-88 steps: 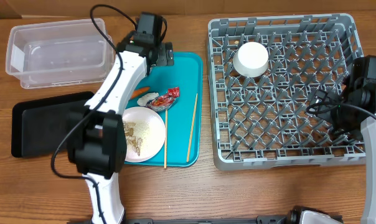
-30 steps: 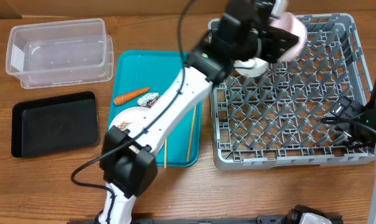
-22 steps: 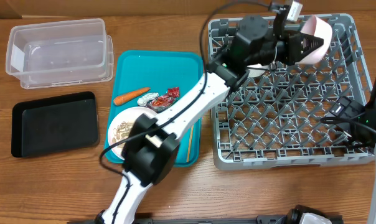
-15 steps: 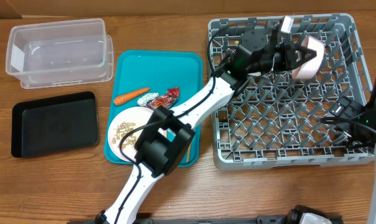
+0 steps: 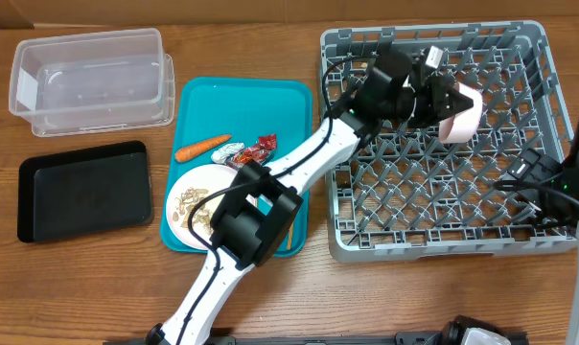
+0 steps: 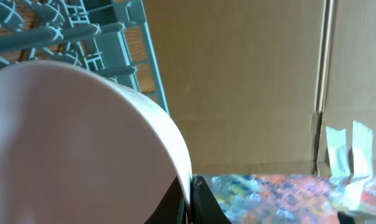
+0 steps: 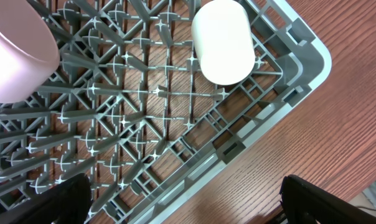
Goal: Sort waste into correct bins and load items into the dishwasher
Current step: 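Carry the pink-lined bowl into the rack and release it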
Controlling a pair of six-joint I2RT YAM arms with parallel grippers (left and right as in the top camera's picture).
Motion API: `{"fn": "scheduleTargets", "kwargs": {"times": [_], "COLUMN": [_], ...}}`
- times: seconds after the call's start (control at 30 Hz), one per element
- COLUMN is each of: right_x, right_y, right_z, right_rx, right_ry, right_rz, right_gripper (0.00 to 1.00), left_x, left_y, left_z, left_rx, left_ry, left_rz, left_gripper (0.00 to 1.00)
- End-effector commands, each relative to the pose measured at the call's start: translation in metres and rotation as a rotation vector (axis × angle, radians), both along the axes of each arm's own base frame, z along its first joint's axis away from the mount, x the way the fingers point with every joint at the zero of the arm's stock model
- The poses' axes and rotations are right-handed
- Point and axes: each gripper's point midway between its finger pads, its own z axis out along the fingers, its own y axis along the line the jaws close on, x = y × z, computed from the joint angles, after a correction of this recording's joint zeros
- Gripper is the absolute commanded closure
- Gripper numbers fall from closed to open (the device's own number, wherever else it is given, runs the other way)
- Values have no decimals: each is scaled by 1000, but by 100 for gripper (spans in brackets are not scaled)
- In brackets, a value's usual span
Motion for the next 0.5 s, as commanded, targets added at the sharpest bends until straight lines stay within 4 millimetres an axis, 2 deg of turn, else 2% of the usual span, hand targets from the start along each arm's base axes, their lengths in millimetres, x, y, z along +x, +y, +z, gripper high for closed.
{"fn": "scheduleTargets", "kwargs": {"times": [0.0, 0.07, 0.2, 0.23, 0.27, 0.37, 0.47], "right_x": [1, 1, 1, 1, 1, 1, 1], "right_y": [-2, -2, -2, -2, -2, -2, -2], "right_z": [9, 9, 9, 9, 9, 9, 9], "right_rx": [-8, -8, -8, -8, -8, -8, -8], "right_ry": [-38, -38, -38, -38, -38, -37, -37], "right_rz": [-16, -16, -16, -16, -16, -16, -16], "right_gripper": [0, 0, 0, 0, 0, 0, 0], "left_x": [10, 14, 25, 30, 36, 48, 55], "left_y": [19, 27, 47, 54, 64, 82, 96], "left_z": [-32, -29, -26, -25, -24, -24, -19], "left_rx": [61, 49, 30, 26, 20, 26, 41], "left_ry": [-54, -95, -95, -92, -88, -66, -124], "left_rz": [-37, -62, -85, -85, -85, -72, -69], "left_gripper": [96, 60, 25, 9, 0, 0, 0]}}
